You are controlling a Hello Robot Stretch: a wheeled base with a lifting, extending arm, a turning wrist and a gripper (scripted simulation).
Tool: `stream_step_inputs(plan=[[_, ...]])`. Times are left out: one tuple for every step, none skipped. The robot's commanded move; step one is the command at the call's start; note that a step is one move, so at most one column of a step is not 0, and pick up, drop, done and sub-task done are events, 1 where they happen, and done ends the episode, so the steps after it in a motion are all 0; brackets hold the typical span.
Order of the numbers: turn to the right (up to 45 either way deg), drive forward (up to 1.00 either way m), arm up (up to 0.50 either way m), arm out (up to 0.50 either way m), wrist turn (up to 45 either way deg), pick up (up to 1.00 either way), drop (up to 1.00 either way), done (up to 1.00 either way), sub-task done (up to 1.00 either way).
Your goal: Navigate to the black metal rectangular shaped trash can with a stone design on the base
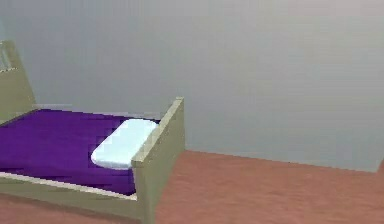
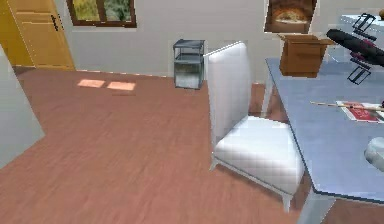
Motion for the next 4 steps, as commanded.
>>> stream_step_inputs(plan=[[45.0,0.0,0.0,0.0,0.0,0.0,0.0,0.0,0.0],[24.0,0.0,0.0,0.0,0.0,0.0,0.0,0.0,0.0],[0.0,1.0,0.0,0.0,0.0,0.0,0.0,0.0,0.0],[6.0,0.0,0.0,0.0,0.0,0.0,0.0,0.0,0.0]])
